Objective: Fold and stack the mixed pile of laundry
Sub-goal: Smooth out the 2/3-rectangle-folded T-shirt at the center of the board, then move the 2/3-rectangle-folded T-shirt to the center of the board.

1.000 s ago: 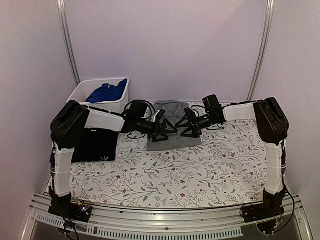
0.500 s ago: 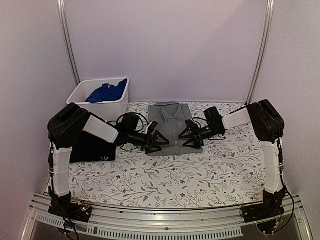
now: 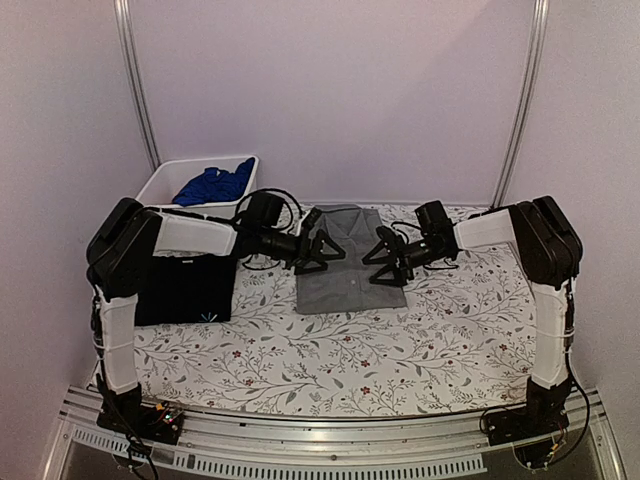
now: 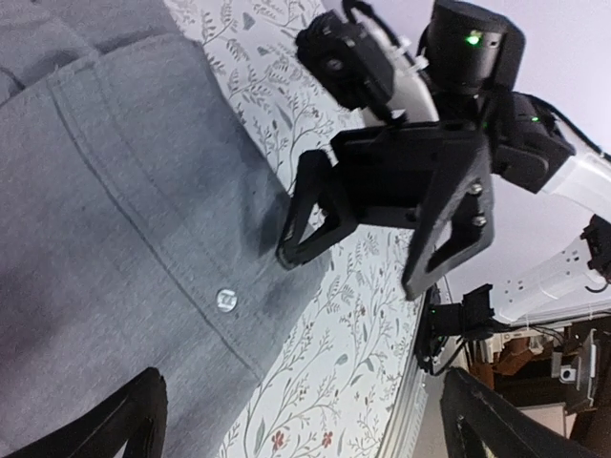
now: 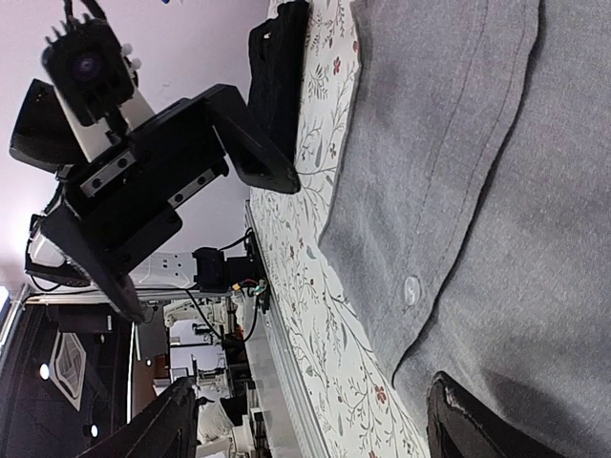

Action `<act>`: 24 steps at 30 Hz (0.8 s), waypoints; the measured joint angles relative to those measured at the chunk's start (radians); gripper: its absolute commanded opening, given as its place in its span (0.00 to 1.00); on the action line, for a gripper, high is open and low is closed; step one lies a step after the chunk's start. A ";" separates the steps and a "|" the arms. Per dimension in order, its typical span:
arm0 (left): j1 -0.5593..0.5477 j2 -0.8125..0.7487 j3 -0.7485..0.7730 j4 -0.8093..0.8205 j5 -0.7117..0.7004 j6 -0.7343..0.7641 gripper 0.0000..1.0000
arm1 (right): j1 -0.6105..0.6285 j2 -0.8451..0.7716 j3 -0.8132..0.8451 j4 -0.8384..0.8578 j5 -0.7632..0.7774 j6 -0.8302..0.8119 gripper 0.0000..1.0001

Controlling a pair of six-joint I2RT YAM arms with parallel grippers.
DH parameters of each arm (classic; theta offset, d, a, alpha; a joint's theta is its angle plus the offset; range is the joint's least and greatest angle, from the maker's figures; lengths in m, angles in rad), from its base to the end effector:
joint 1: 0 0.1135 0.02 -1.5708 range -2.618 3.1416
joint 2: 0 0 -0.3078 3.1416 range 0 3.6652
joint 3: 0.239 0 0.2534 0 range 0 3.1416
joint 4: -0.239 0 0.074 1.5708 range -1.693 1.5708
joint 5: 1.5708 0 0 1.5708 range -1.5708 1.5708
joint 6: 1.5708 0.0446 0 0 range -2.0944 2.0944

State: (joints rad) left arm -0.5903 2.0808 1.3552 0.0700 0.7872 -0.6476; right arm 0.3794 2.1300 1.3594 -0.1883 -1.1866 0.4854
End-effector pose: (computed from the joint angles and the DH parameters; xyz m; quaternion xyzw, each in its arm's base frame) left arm 0.3794 -0.2922 0.1993 0.1456 0.8330 -0.5170 0.1327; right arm 0.4062 0.2065 0.1717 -0.1263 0.7984 0.5887 0.0033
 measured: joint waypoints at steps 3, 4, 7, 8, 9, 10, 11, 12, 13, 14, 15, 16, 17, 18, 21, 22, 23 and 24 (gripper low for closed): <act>-0.006 0.043 0.061 0.032 0.016 -0.015 1.00 | 0.001 0.061 0.024 0.051 -0.009 0.044 0.81; -0.007 0.070 0.077 0.045 0.019 -0.024 1.00 | 0.001 0.083 0.026 0.064 -0.010 0.055 0.81; -0.008 0.150 0.082 0.072 0.024 -0.056 1.00 | 0.004 0.146 0.027 0.093 -0.031 0.076 0.80; -0.009 0.172 0.069 0.077 0.023 -0.063 1.00 | 0.004 0.151 0.027 0.101 -0.043 0.079 0.80; -0.008 0.188 0.045 0.107 0.036 -0.063 1.00 | 0.007 0.152 0.023 0.110 -0.047 0.080 0.80; -0.005 0.185 0.028 0.137 0.043 -0.064 1.00 | 0.011 0.150 0.014 0.118 -0.048 0.080 0.80; -0.005 0.173 0.010 0.148 0.043 -0.067 1.00 | 0.013 0.149 0.002 0.130 -0.056 0.079 0.80; -0.006 0.156 -0.022 0.165 0.040 -0.067 1.00 | 0.016 0.142 -0.021 0.143 -0.063 0.076 0.80; -0.008 0.134 -0.067 0.183 0.042 -0.066 1.00 | 0.023 0.129 -0.048 0.156 -0.067 0.075 0.80; -0.010 0.108 -0.111 0.195 0.044 -0.065 1.00 | 0.034 0.112 -0.082 0.167 -0.070 0.074 0.81; -0.012 0.080 -0.161 0.206 0.048 -0.061 1.00 | 0.047 0.095 -0.112 0.173 -0.074 0.072 0.81; -0.016 0.039 -0.223 0.210 0.053 -0.059 1.00 | 0.066 0.072 -0.154 0.180 -0.076 0.070 0.80; -0.019 0.016 -0.253 0.208 0.056 -0.056 1.00 | 0.081 0.054 -0.184 0.181 -0.080 0.068 0.81; -0.026 -0.016 -0.299 0.206 0.057 -0.051 1.00 | 0.097 0.034 -0.216 0.182 -0.081 0.064 0.81; -0.039 -0.100 -0.395 0.175 0.058 -0.029 1.00 | 0.131 -0.034 -0.301 0.165 -0.080 0.056 0.81; -0.042 -0.124 -0.415 0.152 0.056 -0.019 1.00 | 0.135 -0.055 -0.319 0.156 -0.076 0.056 0.82; -0.042 -0.144 -0.423 0.127 0.049 -0.009 1.00 | 0.140 -0.079 -0.332 0.137 -0.070 0.057 0.82; -0.042 -0.159 -0.424 0.099 0.040 0.001 1.00 | 0.142 -0.100 -0.336 0.119 -0.061 0.058 0.82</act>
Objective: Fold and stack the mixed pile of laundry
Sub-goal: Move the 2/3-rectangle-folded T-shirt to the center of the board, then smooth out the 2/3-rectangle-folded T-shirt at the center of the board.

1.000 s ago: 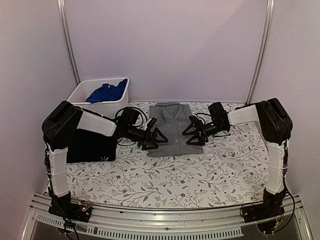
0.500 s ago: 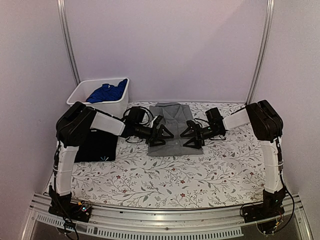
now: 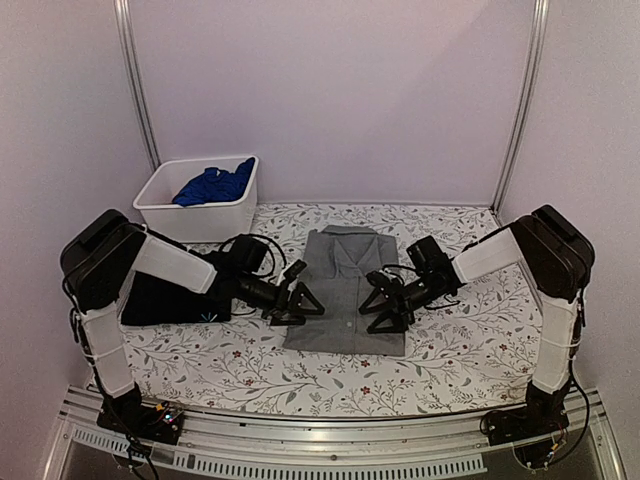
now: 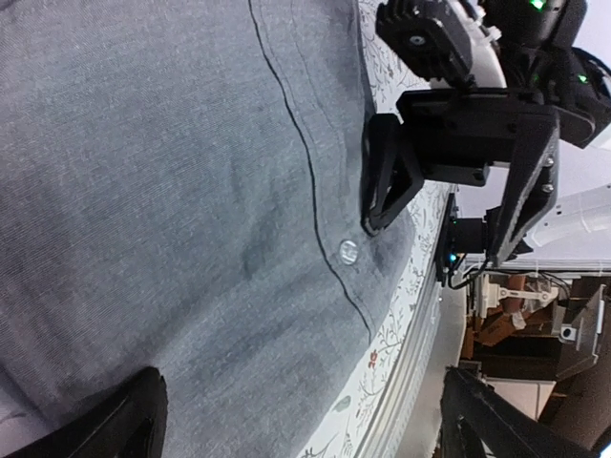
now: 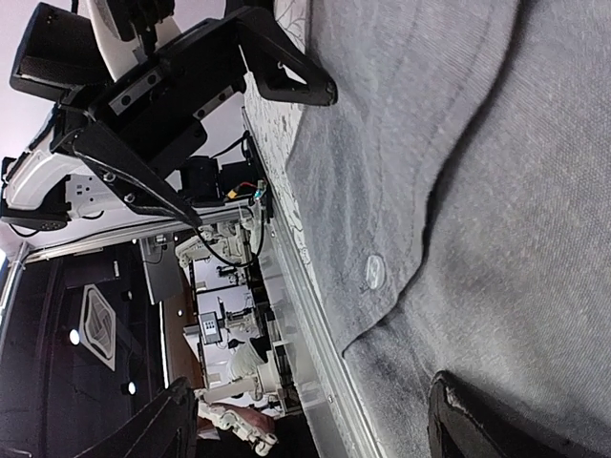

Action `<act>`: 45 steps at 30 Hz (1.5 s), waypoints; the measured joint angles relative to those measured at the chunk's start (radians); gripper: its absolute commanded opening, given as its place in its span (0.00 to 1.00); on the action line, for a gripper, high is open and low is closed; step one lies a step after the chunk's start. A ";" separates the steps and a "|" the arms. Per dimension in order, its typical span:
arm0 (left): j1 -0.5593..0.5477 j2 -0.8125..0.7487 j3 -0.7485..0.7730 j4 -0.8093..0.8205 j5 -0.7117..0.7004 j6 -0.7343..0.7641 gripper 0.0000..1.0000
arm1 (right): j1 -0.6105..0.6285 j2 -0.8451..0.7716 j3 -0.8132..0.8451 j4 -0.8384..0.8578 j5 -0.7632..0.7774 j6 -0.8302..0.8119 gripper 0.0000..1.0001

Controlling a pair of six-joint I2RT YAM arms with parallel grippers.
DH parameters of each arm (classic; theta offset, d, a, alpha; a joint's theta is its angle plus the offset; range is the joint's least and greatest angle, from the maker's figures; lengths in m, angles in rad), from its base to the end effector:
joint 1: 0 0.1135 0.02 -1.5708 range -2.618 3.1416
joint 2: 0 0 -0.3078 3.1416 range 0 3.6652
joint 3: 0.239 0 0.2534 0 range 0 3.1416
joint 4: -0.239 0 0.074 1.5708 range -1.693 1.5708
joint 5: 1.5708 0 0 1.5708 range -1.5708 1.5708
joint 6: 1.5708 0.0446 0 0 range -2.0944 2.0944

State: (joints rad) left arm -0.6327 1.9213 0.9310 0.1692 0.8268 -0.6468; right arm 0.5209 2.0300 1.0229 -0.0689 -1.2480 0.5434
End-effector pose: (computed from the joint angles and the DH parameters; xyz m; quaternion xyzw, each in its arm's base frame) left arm 0.2886 -0.2523 0.1534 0.1411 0.8532 -0.5001 0.0458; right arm 0.3090 0.2261 0.1358 0.1342 -0.7884 -0.5890 0.1162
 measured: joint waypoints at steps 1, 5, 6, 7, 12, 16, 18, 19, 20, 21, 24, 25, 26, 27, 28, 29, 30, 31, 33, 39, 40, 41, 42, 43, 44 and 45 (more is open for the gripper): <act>0.000 -0.011 0.004 -0.022 -0.008 0.009 1.00 | -0.001 -0.024 0.001 -0.014 0.011 0.001 0.82; 0.000 -0.022 0.096 -0.091 -0.029 0.020 1.00 | -0.013 -0.071 0.072 -0.012 0.044 0.027 0.81; 0.000 -0.014 0.136 -0.096 -0.031 0.020 1.00 | -0.017 -0.067 0.109 0.005 0.053 0.046 0.81; 0.000 -0.001 0.176 -0.097 -0.031 0.020 1.00 | -0.018 -0.061 0.134 0.021 0.060 0.058 0.81; 0.002 0.141 0.383 -0.070 -0.041 0.011 1.00 | -0.027 0.055 0.274 0.121 0.081 0.120 0.81; 0.021 0.271 0.404 -0.066 -0.053 -0.003 1.00 | -0.048 0.186 0.301 0.132 0.101 0.123 0.79; 0.039 0.296 0.412 -0.032 -0.021 -0.008 1.00 | -0.071 0.249 0.320 0.129 0.061 0.126 0.78; 0.049 0.297 0.413 -0.026 -0.021 -0.011 1.00 | -0.078 0.257 0.342 0.120 0.059 0.125 0.78; 0.055 0.298 0.413 -0.023 -0.018 -0.011 1.00 | -0.082 0.266 0.364 0.108 0.065 0.119 0.78; 0.060 0.298 0.413 -0.023 -0.016 -0.007 1.00 | -0.084 0.273 0.383 0.094 0.069 0.114 0.78; 0.071 0.264 0.381 -0.035 -0.027 0.042 1.00 | -0.085 0.273 0.411 0.053 0.086 0.089 0.79; 0.072 0.237 0.358 -0.050 -0.034 0.061 1.00 | -0.084 0.263 0.410 0.034 0.094 0.081 0.80; 0.073 0.193 0.320 -0.072 -0.038 0.081 1.00 | -0.082 0.248 0.402 0.021 0.100 0.075 0.80; 0.073 0.150 0.291 -0.094 -0.039 0.100 1.00 | -0.079 0.225 0.384 0.009 0.106 0.070 0.81; 0.071 0.100 0.262 -0.114 -0.040 0.119 1.00 | -0.072 0.195 0.360 0.000 0.109 0.068 0.81; 0.066 0.050 0.237 -0.135 -0.041 0.138 1.00 | -0.063 0.148 0.323 -0.011 0.110 0.066 0.81; 0.058 0.001 0.217 -0.150 -0.042 0.154 1.00 | -0.054 0.100 0.290 -0.021 0.109 0.066 0.81; 0.045 -0.040 0.200 -0.158 -0.042 0.168 1.00 | -0.039 0.051 0.259 -0.026 0.108 0.066 0.81; -0.002 -0.116 0.168 -0.166 -0.034 0.192 1.00 | 0.012 -0.034 0.204 -0.021 0.100 0.070 0.81; -0.156 -0.108 0.125 -0.145 0.002 0.198 1.00 | 0.178 -0.080 0.092 0.055 0.081 0.122 0.81; -0.174 -0.089 0.124 -0.137 0.001 0.195 1.00 | 0.187 -0.067 0.078 0.063 0.081 0.133 0.80; -0.190 -0.068 0.121 -0.122 0.002 0.190 1.00 | 0.189 -0.049 0.066 0.073 0.081 0.143 0.80; -0.203 -0.047 0.111 -0.101 0.001 0.181 1.00 | 0.188 -0.032 0.058 0.079 0.083 0.150 0.80; -0.209 -0.028 0.096 -0.076 0.000 0.167 1.00 | 0.185 -0.015 0.048 0.091 0.084 0.152 0.80; -0.210 -0.014 0.077 -0.051 0.000 0.155 1.00 | 0.182 -0.002 0.035 0.101 0.086 0.152 0.80; -0.206 -0.002 0.047 -0.021 -0.002 0.142 1.00 | 0.177 0.006 0.016 0.117 0.087 0.151 0.80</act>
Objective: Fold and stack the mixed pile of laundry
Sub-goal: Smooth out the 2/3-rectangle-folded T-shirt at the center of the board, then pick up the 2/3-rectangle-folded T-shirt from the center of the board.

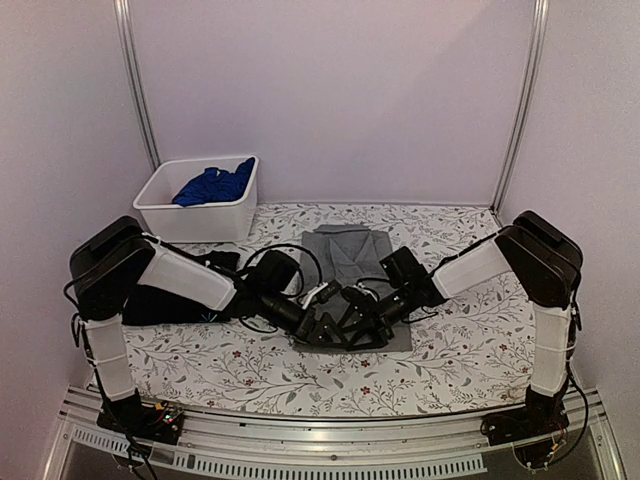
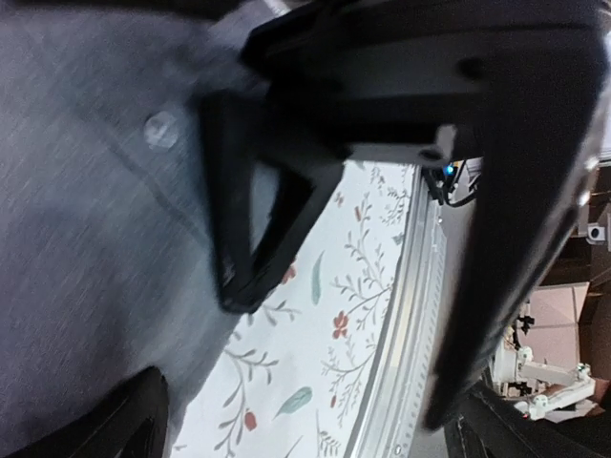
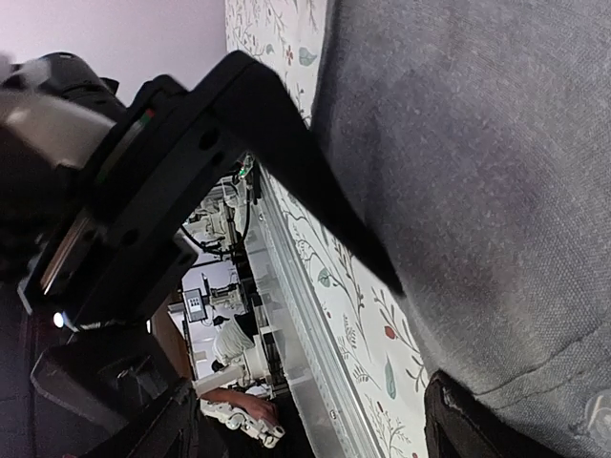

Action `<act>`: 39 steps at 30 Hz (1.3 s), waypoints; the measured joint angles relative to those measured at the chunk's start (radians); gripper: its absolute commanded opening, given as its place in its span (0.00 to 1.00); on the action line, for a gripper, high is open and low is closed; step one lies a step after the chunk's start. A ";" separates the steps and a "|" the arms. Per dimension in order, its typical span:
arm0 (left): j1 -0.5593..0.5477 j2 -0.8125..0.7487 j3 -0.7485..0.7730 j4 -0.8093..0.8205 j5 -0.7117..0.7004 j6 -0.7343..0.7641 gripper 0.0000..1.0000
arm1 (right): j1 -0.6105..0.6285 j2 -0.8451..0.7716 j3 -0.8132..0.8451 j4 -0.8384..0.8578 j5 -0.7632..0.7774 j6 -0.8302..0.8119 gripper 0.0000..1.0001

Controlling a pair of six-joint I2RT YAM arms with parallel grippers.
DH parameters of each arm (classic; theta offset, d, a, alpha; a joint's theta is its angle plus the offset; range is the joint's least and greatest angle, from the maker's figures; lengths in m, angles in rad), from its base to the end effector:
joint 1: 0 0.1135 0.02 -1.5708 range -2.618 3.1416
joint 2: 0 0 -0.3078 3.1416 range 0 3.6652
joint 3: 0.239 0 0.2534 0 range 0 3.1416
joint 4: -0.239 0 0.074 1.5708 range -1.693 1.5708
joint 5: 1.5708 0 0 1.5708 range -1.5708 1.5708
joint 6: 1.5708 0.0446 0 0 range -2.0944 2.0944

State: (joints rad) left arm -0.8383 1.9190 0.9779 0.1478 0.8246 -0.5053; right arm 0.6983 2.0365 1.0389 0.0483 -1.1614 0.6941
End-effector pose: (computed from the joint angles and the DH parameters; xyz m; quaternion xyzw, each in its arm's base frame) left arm 0.2376 -0.3131 0.1649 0.2903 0.8109 -0.5064 0.0410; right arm 0.2767 0.2856 0.1396 0.1694 -0.7957 -0.5647 0.1388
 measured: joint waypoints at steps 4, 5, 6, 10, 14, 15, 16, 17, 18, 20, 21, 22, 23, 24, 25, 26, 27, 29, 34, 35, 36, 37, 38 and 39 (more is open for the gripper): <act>0.034 0.012 -0.092 0.102 0.013 -0.032 1.00 | -0.008 0.000 -0.080 0.116 -0.021 -0.006 0.80; 0.044 0.012 -0.108 0.132 0.020 -0.038 1.00 | -0.011 -0.003 -0.105 0.164 -0.031 -0.003 0.80; 0.054 0.011 -0.123 0.158 0.028 -0.042 1.00 | -0.011 -0.006 -0.120 0.194 -0.038 0.002 0.80; 0.087 -0.023 -0.177 0.197 0.024 -0.037 1.00 | -0.012 -0.037 -0.164 0.245 -0.050 0.032 0.81; 0.107 -0.138 -0.210 0.077 -0.087 0.024 1.00 | -0.019 -0.149 -0.186 0.165 -0.029 0.058 0.81; 0.108 -0.176 -0.208 0.042 -0.126 0.046 0.99 | -0.027 -0.186 -0.193 0.148 -0.027 0.059 0.81; 0.107 -0.219 -0.206 0.006 -0.171 0.072 0.99 | -0.042 -0.231 -0.201 0.129 -0.025 0.059 0.81; 0.102 -0.259 -0.202 -0.024 -0.216 0.097 1.00 | -0.058 -0.265 -0.203 0.111 -0.023 0.055 0.80; 0.095 -0.306 -0.193 -0.063 -0.275 0.129 1.00 | -0.082 -0.299 -0.204 0.094 -0.018 0.050 0.78; 0.067 -0.373 -0.169 -0.112 -0.391 0.197 1.00 | -0.134 -0.344 -0.196 0.059 0.002 0.031 0.69; 0.037 -0.403 -0.154 -0.129 -0.467 0.241 1.00 | -0.153 -0.351 -0.185 0.036 0.011 0.018 0.64; 0.009 -0.421 -0.144 -0.137 -0.523 0.277 1.00 | -0.170 -0.348 -0.159 -0.004 0.031 0.001 0.58; -0.029 -0.436 -0.136 -0.141 -0.591 0.322 1.00 | -0.180 -0.336 -0.126 -0.048 0.055 -0.022 0.53; -0.073 -0.445 -0.132 -0.142 -0.661 0.373 1.00 | -0.188 -0.316 -0.077 -0.098 0.080 -0.048 0.50; -0.109 -0.447 -0.132 -0.140 -0.718 0.411 1.00 | -0.190 -0.292 -0.024 -0.142 0.101 -0.077 0.46; -0.153 -0.446 -0.133 -0.137 -0.782 0.464 1.00 | -0.190 -0.257 0.045 -0.182 0.127 -0.109 0.43; -0.188 -0.441 -0.136 -0.130 -0.835 0.505 1.00 | -0.188 -0.226 0.104 -0.207 0.147 -0.134 0.40; -0.258 -0.420 -0.142 -0.113 -0.929 0.595 0.98 | -0.188 -0.169 0.206 -0.244 0.180 -0.178 0.36; -0.356 -0.268 -0.114 -0.046 -1.081 0.766 0.89 | -0.182 -0.050 0.354 -0.315 0.226 -0.249 0.25; -0.372 -0.225 -0.103 -0.033 -1.107 0.799 0.88 | -0.180 -0.021 0.381 -0.329 0.232 -0.261 0.23; -0.386 -0.183 -0.090 -0.025 -1.125 0.830 0.87 | -0.178 0.005 0.399 -0.338 0.237 -0.273 0.20; -0.395 -0.155 -0.082 -0.018 -1.130 0.850 0.86 | -0.175 0.026 0.414 -0.349 0.240 -0.284 0.19; -0.404 -0.127 -0.074 -0.010 -1.134 0.872 0.86 | -0.171 0.053 0.434 -0.366 0.244 -0.293 0.17; -0.410 -0.110 -0.069 -0.005 -1.134 0.886 0.85 | -0.168 0.073 0.449 -0.379 0.248 -0.304 0.15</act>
State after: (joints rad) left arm -1.2484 1.8088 0.9085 0.1432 -0.3096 0.3805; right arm 0.5304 2.1098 1.4876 -0.3305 -0.9134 0.3904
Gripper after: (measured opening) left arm 0.869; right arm 0.202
